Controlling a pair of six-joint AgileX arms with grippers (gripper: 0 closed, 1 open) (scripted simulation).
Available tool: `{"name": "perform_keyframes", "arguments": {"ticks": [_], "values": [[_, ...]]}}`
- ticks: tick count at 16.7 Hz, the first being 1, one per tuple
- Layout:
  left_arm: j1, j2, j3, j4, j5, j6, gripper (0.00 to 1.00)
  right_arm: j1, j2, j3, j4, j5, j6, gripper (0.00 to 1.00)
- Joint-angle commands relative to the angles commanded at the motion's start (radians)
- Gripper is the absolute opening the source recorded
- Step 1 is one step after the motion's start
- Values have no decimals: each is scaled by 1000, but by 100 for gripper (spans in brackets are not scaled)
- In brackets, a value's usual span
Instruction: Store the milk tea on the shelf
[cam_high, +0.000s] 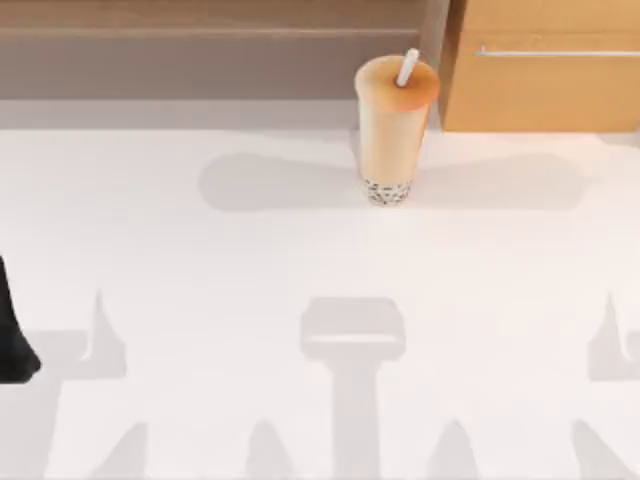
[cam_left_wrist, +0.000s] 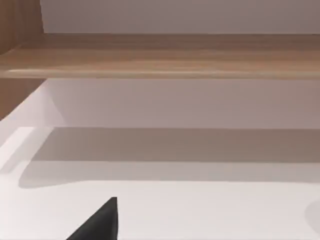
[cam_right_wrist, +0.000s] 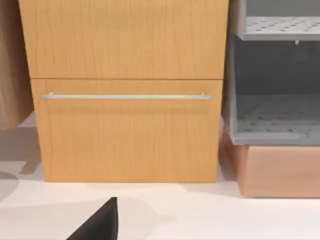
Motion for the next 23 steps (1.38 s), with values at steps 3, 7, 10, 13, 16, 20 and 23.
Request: {"name": "perform_keyframes", "arguments": {"ticks": [3,7,10,13,16,20,23], "values": [[-6,10,7,8,-4,0,100,0,0,0,0,0,0,100],[-82,154,98,109,-70,-1,100,0,0,0,0,0,0,100],[-181,371,214,237,-161,1,100,0,0,0,0,0,0,100],[-303,662,354,394,-278,5,100,0,0,0,0,0,0,100],[-436,999,506,565,-409,10,100,0,0,0,0,0,0,100],[-617,1466,711,794,-585,15,100,0,0,0,0,0,0,100],[-742,1793,854,954,-705,16,100,0,0,0,0,0,0,100]]}}
